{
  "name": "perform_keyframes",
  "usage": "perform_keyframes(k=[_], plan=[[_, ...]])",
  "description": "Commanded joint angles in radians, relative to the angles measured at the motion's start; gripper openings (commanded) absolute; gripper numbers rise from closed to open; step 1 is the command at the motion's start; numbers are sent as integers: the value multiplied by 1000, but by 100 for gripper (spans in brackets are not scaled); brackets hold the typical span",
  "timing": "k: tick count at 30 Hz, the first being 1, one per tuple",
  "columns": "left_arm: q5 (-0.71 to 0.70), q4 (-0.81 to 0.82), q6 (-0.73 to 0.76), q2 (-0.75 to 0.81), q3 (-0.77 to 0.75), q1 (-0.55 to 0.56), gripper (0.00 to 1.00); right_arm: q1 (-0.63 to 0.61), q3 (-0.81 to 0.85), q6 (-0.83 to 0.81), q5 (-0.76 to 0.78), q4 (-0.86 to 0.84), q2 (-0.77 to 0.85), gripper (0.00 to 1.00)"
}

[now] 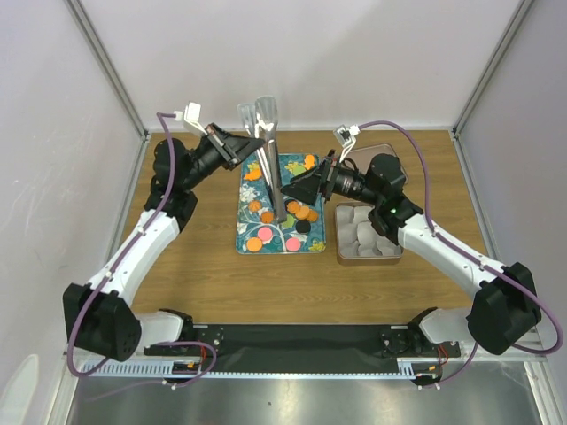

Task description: Pack the cookies

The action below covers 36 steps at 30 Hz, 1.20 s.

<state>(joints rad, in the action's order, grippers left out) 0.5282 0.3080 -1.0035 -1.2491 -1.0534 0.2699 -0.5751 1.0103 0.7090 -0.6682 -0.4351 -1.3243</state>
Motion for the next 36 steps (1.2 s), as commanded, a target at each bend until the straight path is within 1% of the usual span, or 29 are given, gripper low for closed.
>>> perform_keyframes(k=[1,4,5,7,8,12,18,26,29,32,36], plan=[[52,265,-168,-32,-3,31,0,-22,39,-5,19,-106,-12,100],[53,328,-217,-61,-7,51,0,-51,37,-14,54,-129,-12,100],[56,373,-231,-67,-7,54,0,-55,39,-11,70,-131,-15,100],[59,414,-271,-82,-2,64,0,-55,36,15,70,-158,-19,100],[61,457,-294,-88,1,68,0,-55,28,27,68,-200,-23,100],[75,512,-325,-119,-2,77,0,-60,36,78,61,-264,-32,100],[64,551,-328,-133,15,86,0,-68,34,110,87,-298,-16,100],[43,602,-326,-157,29,112,0,-95,19,164,113,-392,-27,97],[29,651,-343,-165,52,114,0,-104,24,161,116,-386,-30,95],[23,660,-343,-168,56,115,0,-111,20,158,122,-381,-32,94],[3,717,-362,-167,82,115,0,-114,21,156,128,-373,-33,89]])
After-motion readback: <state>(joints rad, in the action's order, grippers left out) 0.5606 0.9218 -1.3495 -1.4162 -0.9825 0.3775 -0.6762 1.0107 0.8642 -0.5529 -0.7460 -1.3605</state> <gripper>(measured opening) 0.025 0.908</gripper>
